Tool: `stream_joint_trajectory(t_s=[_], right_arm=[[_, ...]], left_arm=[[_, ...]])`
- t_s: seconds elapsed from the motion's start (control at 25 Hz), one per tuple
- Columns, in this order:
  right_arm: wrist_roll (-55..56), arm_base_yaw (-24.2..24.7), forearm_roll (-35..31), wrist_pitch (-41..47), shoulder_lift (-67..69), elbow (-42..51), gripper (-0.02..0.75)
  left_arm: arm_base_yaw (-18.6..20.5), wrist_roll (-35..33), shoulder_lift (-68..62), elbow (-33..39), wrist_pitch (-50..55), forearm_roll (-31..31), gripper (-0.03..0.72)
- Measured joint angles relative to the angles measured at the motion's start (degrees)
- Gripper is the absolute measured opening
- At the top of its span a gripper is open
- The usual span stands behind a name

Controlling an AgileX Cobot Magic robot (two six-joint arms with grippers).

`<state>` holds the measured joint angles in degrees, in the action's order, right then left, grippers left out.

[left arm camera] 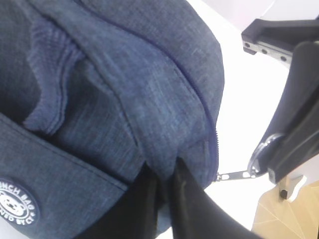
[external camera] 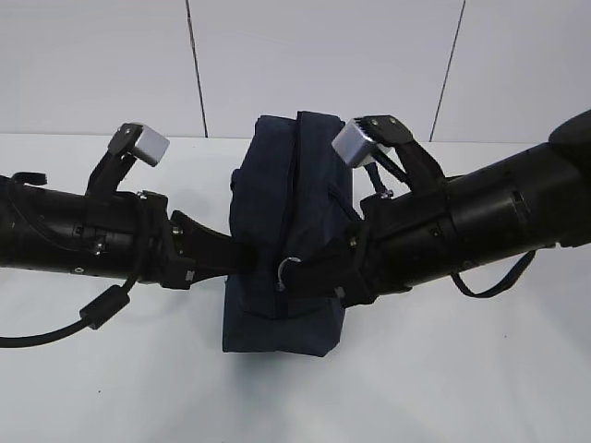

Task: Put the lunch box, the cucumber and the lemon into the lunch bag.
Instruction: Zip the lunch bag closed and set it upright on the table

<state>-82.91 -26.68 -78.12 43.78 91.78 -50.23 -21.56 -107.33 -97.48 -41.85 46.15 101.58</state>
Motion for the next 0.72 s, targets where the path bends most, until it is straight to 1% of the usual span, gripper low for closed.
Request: stream_joint_trajectory(t_s=[0.32,0.72], right_arm=[[-3.23,0.0,-6.08,-0.49,0.0,-0.68,0.02],[-4.09,0.0,-6.64,-6.23,0.0,-5.21,0.02]], left_arm=[[0.0,0.0,0.0,0.0,-0.13,-0.14,0.013],[0.0,0.0,0.0,0.0,-0.37,-0.38,0.012]])
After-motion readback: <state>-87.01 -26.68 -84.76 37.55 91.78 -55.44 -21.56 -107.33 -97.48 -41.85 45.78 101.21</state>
